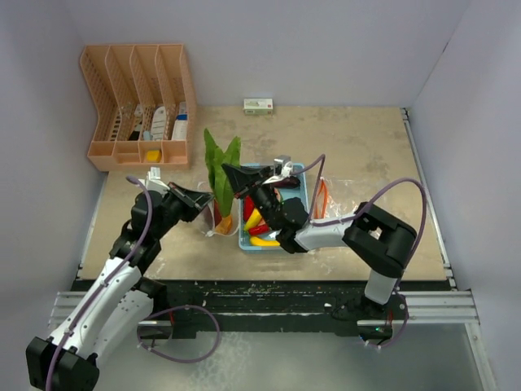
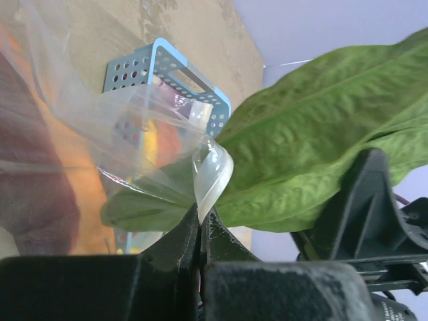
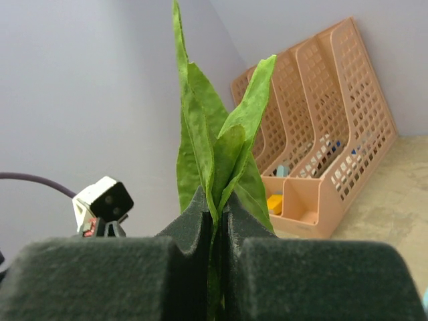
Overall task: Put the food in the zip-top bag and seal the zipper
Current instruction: Place the fake vegetable in the zipper food storage bag.
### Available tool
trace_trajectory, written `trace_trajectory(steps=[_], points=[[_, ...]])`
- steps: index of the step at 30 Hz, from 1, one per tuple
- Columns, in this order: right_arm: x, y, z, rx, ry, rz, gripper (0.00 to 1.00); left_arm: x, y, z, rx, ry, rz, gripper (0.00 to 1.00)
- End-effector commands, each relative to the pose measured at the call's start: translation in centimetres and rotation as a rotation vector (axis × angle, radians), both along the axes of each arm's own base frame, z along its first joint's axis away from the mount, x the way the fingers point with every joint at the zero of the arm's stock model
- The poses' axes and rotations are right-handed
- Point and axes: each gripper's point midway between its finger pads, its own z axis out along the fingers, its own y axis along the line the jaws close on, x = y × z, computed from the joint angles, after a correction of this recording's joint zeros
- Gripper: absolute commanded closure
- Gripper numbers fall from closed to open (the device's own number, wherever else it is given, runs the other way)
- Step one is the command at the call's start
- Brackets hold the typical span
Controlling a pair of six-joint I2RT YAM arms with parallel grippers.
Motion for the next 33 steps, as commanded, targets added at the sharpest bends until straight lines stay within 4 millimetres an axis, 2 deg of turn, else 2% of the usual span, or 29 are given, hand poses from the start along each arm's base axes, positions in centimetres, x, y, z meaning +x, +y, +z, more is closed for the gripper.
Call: trace_trajectory(steps=[1, 6, 12, 18, 23, 25, 27, 33], points=[[-1.2, -1.4, 3.6, 0.151, -0.095, -0.044, 1.0, 0.4, -0.4, 2.9, -0.1, -0.068, 0.002, 1.0], [-2.8, -1.2, 2.6, 0.101, -0.12, -0.049, 1.0, 0.5, 0.5, 4.9, -0.114, -0.118, 0.054, 1.0], [-3.4, -2.7, 2.3, 0.012, -0.145, -0.156, 1.0, 0.7, 1.0, 6.2, -0.125, -0.143, 0.085, 1.0], [-3.6, -3.4, 0.0, -0.062, -0.091, -0.16, 1.0, 0.5, 1.4, 6.0, -0.115, -0.14, 0.1, 1.0], [-2.8, -3.9, -0.4, -0.089, -0.042, -0.203, 1.0, 0.3, 1.4, 5.2, -0.116, -0.126, 0.101, 1.0], [-2.5, -4.2, -0.1, -0.05, -0.022, -0.224, 1.0, 0.3, 1.3, 4.7, -0.122, -0.117, 0.1, 1.0], [-2.2, -4.5, 1.2, 0.003, -0.033, -0.248, 1.0, 0.2, 1.1, 4.2, -0.153, -0.106, 0.093, 1.0], [-2.3, -3.5, 4.9, 0.087, -0.153, -0.252, 1.0, 0.2, -0.3, 4.1, -0.271, -0.064, 0.045, 1.0]])
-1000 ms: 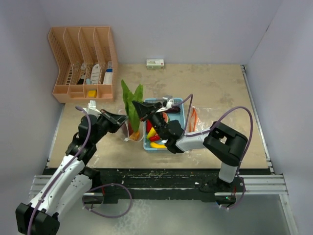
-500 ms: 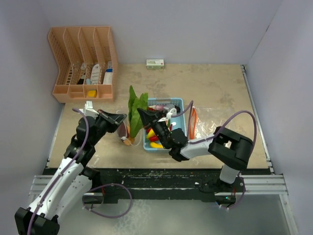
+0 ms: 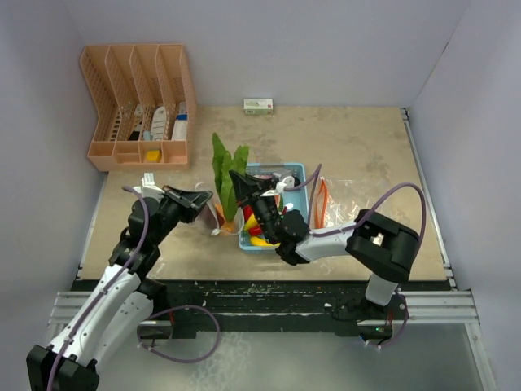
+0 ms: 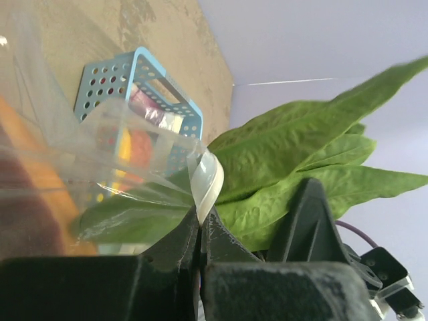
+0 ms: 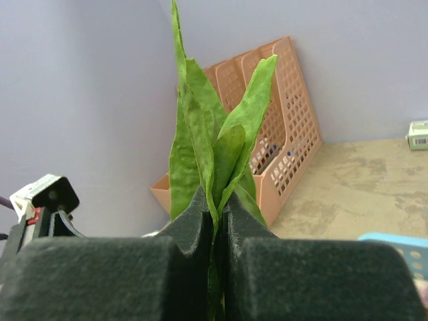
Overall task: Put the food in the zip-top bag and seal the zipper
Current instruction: Place the fake vegetable in the zipper food storage bag.
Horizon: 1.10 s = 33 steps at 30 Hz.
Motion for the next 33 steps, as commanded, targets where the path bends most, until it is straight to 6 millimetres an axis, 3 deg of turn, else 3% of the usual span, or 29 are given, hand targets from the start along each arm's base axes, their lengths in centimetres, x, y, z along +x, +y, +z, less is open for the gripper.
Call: trace_trajectory(steps=[1, 4, 10, 16, 20, 24, 29, 33], points=[[-0.9, -1.3, 8.0, 0.239, -0.2, -0.024, 1.0, 0.3, -1.1, 2.9, -0.141, -0.045, -0.038, 1.0], [-1.1, -1.0, 9.4, 0.258, -0.235, -0.02, 1.0, 0.3, -1.5, 3.2, -0.143, -0.04, -0.057, 1.0], [-1.3, -0.8, 9.8, 0.303, -0.223, 0.014, 1.0, -0.2, -0.1, 4.3, -0.181, -0.048, 0.014, 1.0], [-1.1, -1.0, 10.4, 0.357, -0.203, 0.019, 1.0, -0.7, 1.1, 3.8, -0.161, -0.024, 0.072, 1.0], [-1.2, 0.3, 9.1, 0.345, -0.194, 0.075, 1.0, -0.8, 1.5, 3.8, -0.17, -0.029, 0.092, 1.0], [-2.5, 1.2, 6.5, 0.278, -0.183, 0.166, 1.0, -0.8, 2.1, 4.4, -0.153, -0.057, 0.119, 1.0], [-3.5, 1.4, 3.1, 0.194, -0.097, 0.236, 0.82, -0.7, 2.4, 4.8, -0.129, -0.081, 0.133, 1.0], [-4.0, 1.6, 2.7, 0.147, -0.091, 0.263, 0.63, -0.6, 2.5, 4.4, -0.114, -0.085, 0.136, 1.0]])
